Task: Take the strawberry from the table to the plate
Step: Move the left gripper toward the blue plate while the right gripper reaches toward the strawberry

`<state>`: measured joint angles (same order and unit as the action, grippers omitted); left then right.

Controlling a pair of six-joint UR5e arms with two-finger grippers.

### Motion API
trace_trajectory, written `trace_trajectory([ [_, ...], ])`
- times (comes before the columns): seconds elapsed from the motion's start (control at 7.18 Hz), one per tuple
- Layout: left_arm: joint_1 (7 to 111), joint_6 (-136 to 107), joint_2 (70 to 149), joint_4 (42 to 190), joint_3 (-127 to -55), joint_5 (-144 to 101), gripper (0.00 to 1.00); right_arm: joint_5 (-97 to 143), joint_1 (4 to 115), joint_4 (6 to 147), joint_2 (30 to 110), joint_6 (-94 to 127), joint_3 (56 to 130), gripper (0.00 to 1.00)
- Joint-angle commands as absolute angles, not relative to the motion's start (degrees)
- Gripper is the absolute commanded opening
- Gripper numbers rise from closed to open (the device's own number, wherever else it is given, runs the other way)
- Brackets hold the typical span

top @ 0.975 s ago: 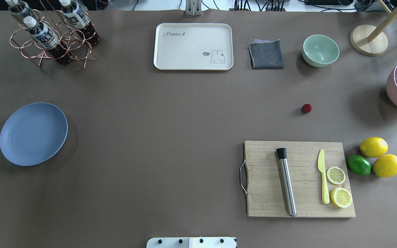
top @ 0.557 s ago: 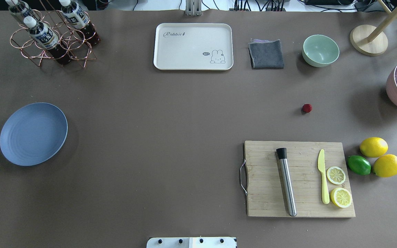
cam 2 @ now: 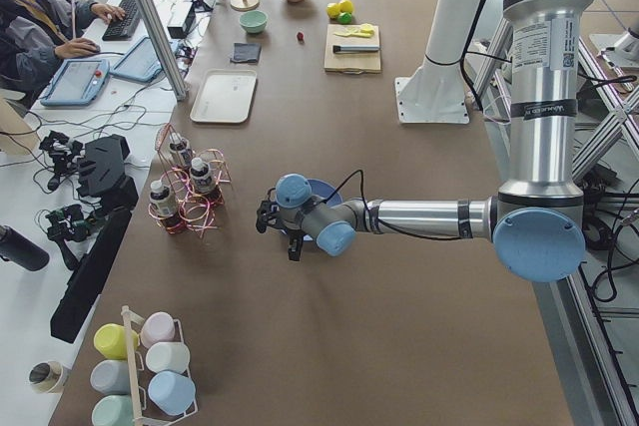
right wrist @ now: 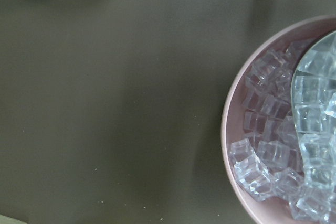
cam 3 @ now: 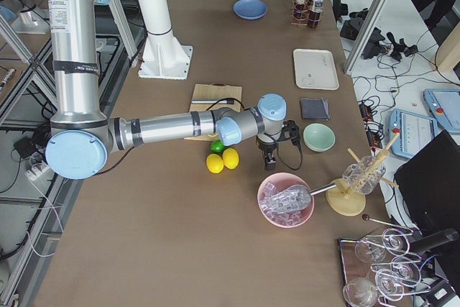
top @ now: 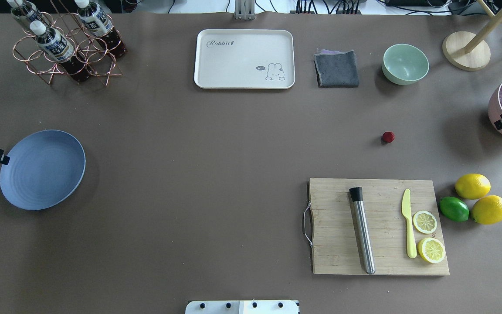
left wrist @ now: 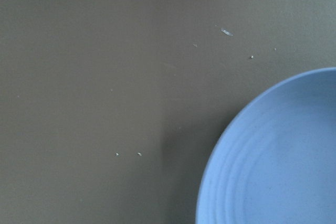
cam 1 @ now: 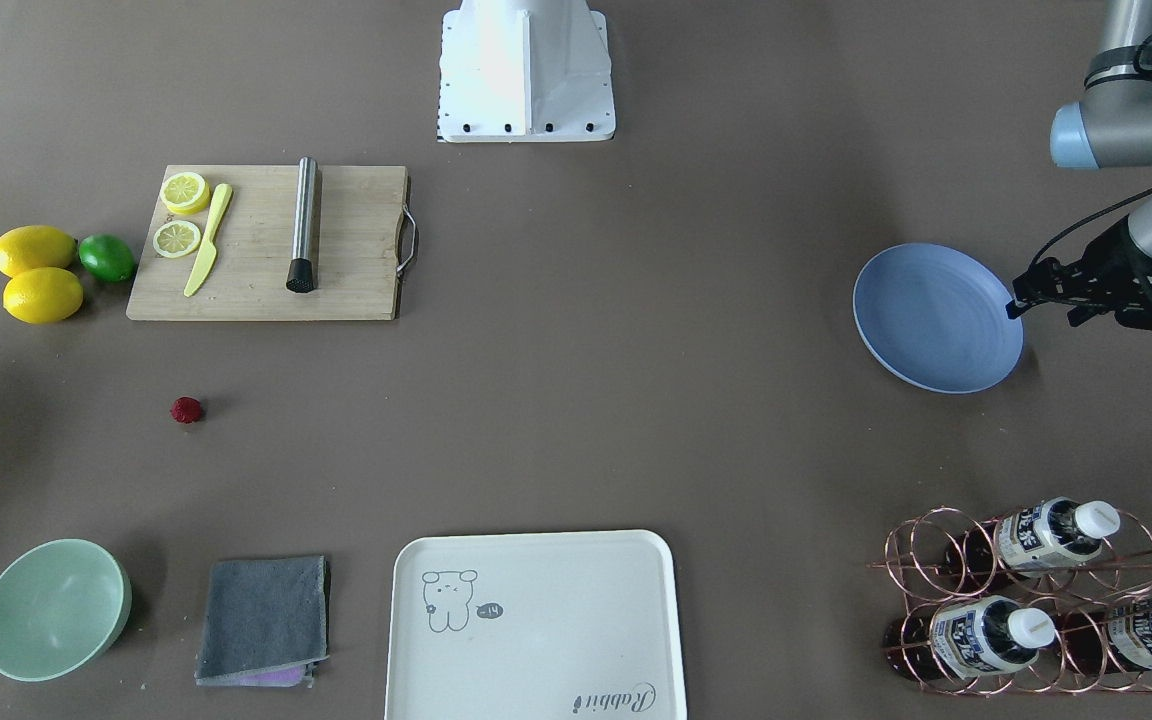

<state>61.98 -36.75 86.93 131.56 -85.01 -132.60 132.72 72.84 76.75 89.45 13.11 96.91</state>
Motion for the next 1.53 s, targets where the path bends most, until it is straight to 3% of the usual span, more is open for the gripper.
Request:
trace_trajectory([
  [0.0,60.31,-38.84,87.1,134.12,-83.5,-132.54,0.82,132.72,71.99,76.73,89.38,13.54,96.94,1.0],
  [0.14,60.12,-38.85,87.1,134.38,-83.5,-132.54,0.73,132.71,71.72,76.73,89.3,13.54,96.86,1.0],
  [0.42,59.59,-39.28,87.36,134.38,-83.5,-132.54,0.67,132.71,71.54,76.73,89.38,13.54,96.77,1.0],
  [0.56,59.59,-39.46,87.36,134.38,-83.58,-132.54,0.38,132.71,71.46,76.73,89.3,13.54,96.68,1.0],
  [0.7,59.59,-39.46,87.36,134.38,-83.58,-132.71,0.0,132.71,71.46,76.73,89.38,13.54,96.77,1.0],
  [1.11,59.59,-41.38,87.71,134.38,-85.42,-133.15,0.0,133.15,70.76,76.9,86.94,13.62,96.95,1.0],
  [1.39,59.59,-55.99,90.43,134.12,-90.5,-137.44,0.0,134.47,66.39,76.73,83.52,21.9,97.2,1.0],
])
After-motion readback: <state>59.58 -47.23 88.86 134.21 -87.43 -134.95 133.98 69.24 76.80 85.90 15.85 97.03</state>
